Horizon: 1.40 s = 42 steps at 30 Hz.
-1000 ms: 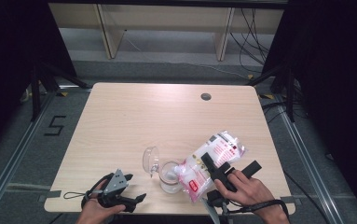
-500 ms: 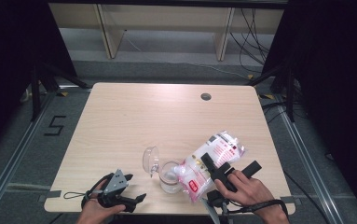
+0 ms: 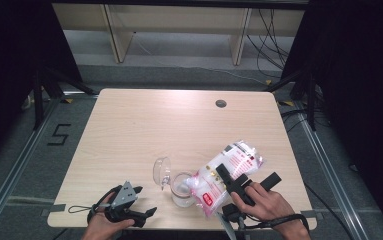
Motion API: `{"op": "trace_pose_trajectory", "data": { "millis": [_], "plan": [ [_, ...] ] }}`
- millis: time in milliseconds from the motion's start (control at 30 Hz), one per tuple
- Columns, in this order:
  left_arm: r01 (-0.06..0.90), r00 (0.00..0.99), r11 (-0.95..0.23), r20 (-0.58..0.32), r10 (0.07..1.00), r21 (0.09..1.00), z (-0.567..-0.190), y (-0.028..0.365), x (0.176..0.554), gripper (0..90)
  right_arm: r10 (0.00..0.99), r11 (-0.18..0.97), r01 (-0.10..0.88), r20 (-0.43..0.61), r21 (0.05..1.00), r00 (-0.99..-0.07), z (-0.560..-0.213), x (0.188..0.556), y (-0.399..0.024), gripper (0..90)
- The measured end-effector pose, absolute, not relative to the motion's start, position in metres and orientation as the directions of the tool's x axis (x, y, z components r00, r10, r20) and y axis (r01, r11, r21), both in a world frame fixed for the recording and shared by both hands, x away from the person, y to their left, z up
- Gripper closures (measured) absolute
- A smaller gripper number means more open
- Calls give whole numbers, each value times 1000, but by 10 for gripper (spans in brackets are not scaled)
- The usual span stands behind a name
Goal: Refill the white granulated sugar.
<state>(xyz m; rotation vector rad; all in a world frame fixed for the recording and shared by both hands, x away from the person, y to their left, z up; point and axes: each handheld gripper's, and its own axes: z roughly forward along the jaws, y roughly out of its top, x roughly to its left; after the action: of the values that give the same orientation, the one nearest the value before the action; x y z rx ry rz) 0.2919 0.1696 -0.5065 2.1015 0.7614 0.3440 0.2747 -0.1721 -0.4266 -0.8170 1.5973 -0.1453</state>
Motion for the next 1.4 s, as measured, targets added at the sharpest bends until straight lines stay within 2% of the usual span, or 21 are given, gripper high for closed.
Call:
{"op": "trace_pose_trajectory", "data": {
  "millis": [1300, 1400],
  "plan": [
    [401, 773, -445, -34, 634, 801, -507, 170, 292, 160, -535, 762, -427, -845, -487, 8, -426, 275, -173, 619],
    [401, 772, -443, -36, 634, 802, -507, 170, 292, 160, -554, 754, -419, -833, -506, 7, -424, 275, -173, 619]
  ]
}}
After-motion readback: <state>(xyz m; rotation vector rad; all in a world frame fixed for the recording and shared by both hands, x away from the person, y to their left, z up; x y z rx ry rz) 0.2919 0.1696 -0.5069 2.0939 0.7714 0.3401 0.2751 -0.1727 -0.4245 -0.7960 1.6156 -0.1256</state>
